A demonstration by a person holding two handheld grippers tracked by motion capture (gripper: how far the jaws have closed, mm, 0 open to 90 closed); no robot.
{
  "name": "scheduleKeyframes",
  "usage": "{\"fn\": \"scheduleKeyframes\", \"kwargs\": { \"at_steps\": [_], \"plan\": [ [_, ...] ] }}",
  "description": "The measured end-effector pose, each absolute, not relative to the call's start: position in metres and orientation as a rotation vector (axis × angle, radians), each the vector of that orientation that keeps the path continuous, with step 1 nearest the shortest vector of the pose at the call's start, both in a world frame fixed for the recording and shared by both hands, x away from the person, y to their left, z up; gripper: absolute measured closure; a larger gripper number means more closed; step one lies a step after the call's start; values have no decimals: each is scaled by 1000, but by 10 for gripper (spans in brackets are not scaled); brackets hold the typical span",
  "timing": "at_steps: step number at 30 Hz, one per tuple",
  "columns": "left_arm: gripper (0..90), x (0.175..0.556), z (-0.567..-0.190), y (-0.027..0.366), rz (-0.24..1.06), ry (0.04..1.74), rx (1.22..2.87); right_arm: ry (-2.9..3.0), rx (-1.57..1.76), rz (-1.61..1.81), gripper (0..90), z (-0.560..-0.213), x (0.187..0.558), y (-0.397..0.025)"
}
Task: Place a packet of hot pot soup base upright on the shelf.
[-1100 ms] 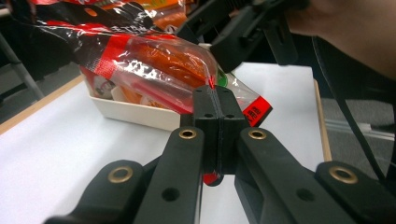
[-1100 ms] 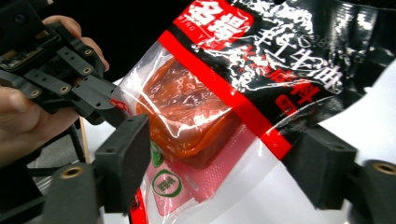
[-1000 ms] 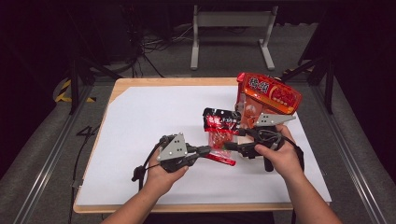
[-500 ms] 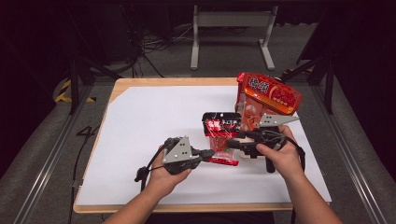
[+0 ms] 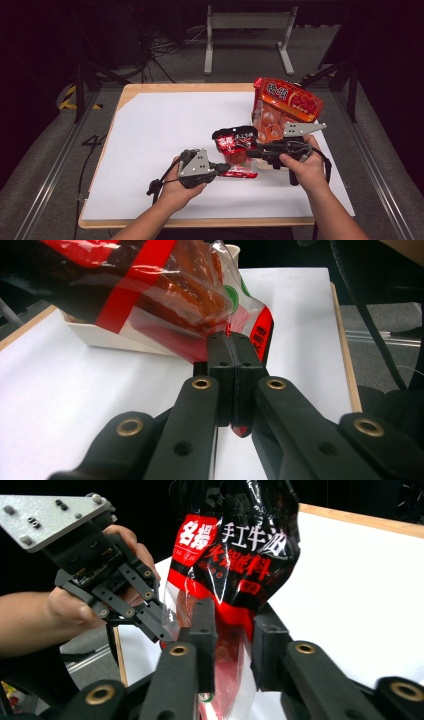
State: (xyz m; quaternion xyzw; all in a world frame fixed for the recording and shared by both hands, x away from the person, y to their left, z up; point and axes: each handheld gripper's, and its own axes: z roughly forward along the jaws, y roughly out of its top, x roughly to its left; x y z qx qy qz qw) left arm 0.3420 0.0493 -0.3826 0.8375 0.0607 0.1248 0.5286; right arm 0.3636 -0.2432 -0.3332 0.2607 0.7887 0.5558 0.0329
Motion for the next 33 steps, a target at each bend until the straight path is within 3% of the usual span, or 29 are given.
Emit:
{"fn": "scheduleKeyframes", "kwargs": {
  "at_steps": [11,15,21,26,29,33],
  "plan": [
    [868,351,-389,54,242,239,1974,2375,730,1707,884,-327,357,-241],
    [785,359,-395,58,139,310,1931,2342,673,1658,900,-323,352,-240],
    [470,367,-390,68,115,419,1859,2315,623,1660,900,-319,348,-242],
    [349,374,-375,77,93,453,1788,2318,568,1636,900,-320,344,-242],
    [326,377,-362,79,69,431,1731,2318,552,1614,900,-322,342,-240],
    [365,378,-352,76,40,379,1712,2320,535,1619,900,-324,341,-236]
  ]
}}
